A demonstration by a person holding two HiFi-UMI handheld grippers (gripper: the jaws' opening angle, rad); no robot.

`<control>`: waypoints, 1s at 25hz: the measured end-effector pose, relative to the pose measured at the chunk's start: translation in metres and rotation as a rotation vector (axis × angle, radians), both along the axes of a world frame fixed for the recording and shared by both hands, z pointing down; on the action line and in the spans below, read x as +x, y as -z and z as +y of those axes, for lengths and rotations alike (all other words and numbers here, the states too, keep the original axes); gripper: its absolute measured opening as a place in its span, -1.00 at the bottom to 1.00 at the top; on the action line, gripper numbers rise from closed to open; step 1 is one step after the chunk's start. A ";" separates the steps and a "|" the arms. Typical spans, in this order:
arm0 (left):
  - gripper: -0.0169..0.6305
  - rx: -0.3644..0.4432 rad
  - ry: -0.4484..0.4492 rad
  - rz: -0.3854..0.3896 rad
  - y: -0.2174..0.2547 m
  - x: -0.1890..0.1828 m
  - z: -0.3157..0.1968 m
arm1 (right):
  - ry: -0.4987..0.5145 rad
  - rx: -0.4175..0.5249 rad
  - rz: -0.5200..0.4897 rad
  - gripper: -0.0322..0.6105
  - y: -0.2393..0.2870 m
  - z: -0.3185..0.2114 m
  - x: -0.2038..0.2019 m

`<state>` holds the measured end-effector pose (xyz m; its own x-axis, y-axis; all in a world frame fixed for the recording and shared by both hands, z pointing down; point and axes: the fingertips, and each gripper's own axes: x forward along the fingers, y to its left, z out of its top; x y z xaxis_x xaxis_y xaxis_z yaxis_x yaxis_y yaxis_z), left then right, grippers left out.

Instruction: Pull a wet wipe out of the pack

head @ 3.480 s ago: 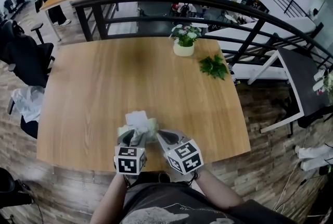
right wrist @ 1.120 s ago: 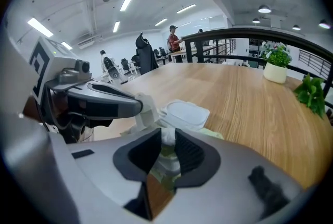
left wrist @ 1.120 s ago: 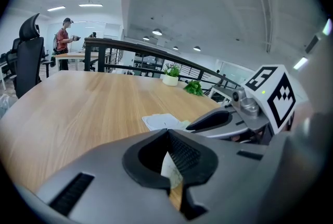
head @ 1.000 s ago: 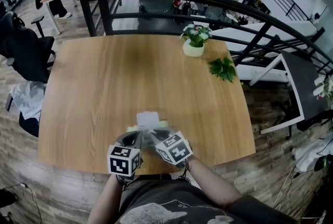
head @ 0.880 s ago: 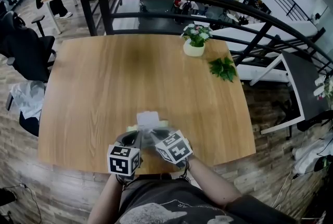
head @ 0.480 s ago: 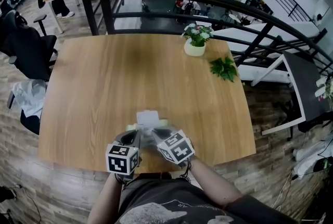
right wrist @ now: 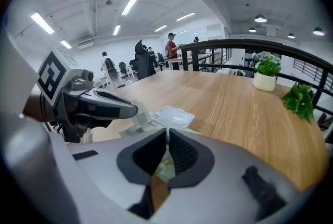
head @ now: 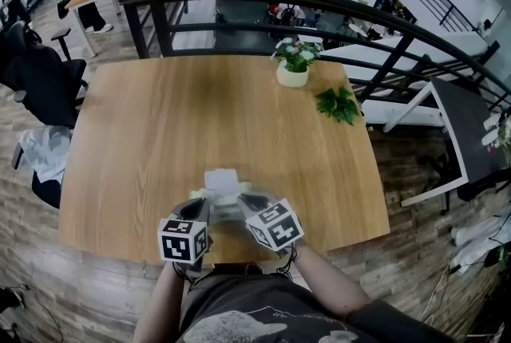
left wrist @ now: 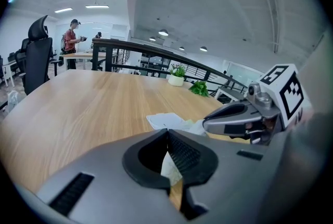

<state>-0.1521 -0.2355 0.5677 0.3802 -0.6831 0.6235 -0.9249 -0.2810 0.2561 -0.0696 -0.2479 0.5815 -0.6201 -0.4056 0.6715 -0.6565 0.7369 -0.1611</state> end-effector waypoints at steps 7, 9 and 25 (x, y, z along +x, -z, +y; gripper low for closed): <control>-0.91 0.004 0.028 0.004 0.003 0.003 0.002 | -0.047 0.011 -0.017 -0.79 0.007 0.000 0.022; -0.91 0.013 0.032 0.011 0.006 0.006 0.005 | -0.064 0.019 -0.021 -0.79 0.009 0.001 0.029; -0.90 0.026 0.067 -0.080 0.009 0.020 0.019 | -0.159 0.071 -0.109 -0.80 0.044 0.008 0.092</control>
<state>-0.1317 -0.2162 0.5584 0.2825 -0.7219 0.6317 -0.9592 -0.2230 0.1740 0.0224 -0.2398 0.5371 -0.6115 -0.5486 0.5701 -0.7473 0.6372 -0.1884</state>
